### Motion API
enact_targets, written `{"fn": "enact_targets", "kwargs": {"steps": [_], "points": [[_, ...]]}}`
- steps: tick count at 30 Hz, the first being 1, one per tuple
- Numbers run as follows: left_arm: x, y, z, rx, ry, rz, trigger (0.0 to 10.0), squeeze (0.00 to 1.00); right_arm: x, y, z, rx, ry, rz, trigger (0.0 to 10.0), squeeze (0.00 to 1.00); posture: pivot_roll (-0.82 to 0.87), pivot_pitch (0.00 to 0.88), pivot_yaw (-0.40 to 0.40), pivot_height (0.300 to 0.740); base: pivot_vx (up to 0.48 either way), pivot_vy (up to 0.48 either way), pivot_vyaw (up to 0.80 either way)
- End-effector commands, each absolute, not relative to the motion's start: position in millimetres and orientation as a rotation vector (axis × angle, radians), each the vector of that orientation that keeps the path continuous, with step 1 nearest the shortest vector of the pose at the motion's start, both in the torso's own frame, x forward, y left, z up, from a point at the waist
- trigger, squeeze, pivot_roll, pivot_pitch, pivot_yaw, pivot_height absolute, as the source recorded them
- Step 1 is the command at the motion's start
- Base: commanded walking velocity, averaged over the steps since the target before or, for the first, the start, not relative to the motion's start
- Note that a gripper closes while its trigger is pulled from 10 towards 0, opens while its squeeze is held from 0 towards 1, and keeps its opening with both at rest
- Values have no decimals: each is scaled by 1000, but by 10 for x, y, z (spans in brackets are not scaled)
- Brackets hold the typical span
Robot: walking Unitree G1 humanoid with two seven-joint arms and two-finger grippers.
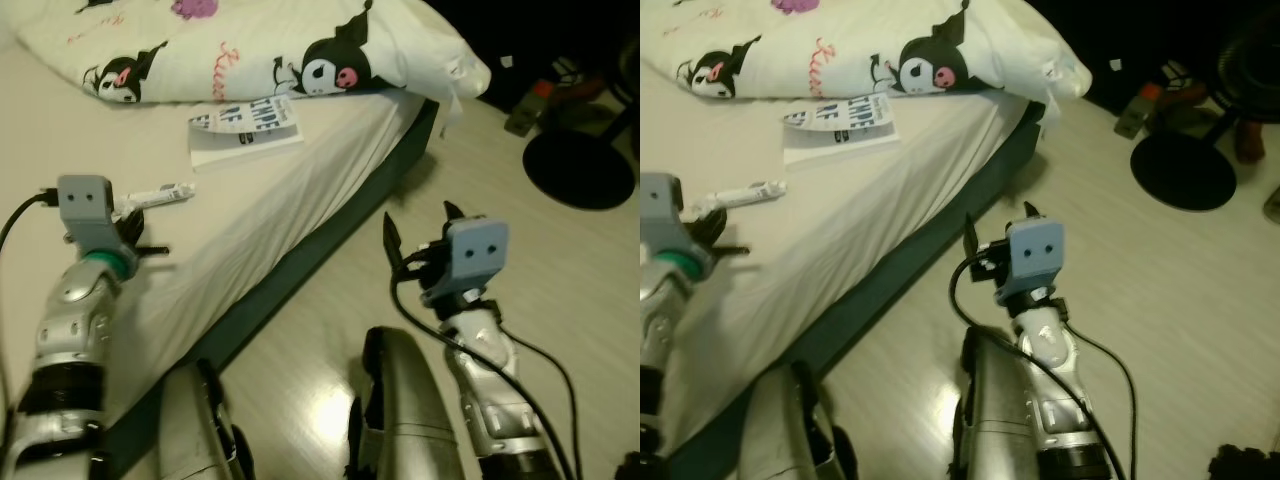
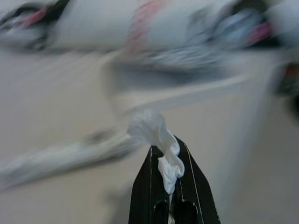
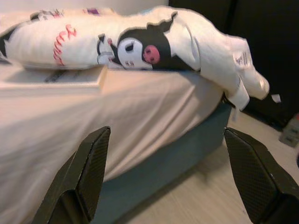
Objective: Clean up the room
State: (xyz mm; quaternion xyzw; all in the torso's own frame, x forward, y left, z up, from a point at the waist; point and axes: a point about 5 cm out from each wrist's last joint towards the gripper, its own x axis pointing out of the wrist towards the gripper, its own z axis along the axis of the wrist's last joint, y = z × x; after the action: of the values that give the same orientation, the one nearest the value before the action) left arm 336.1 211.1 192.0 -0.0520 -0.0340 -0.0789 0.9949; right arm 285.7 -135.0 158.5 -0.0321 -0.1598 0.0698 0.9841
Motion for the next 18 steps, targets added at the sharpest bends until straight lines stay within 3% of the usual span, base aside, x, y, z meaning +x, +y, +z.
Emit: {"fn": "enact_targets", "kwargs": {"steps": [1,6,18], "points": [[3314,2021,1928,-121,-53,-213,10000,0,2839,-1353,1518,-51,-289,140,10000,0,-97,204,56,540,0,0,0],[3269,1769,2043,-72,-122,-250,10000,0,2810,-1339,1535,-42,-295,148,10000,0,-110,179,65,540,0,0,0],[3242,1726,2077,49,-171,-167,10000,0,2800,-1376,1502,-44,-295,110,10000,0,-117,128,69,545,0,0,0]]}}
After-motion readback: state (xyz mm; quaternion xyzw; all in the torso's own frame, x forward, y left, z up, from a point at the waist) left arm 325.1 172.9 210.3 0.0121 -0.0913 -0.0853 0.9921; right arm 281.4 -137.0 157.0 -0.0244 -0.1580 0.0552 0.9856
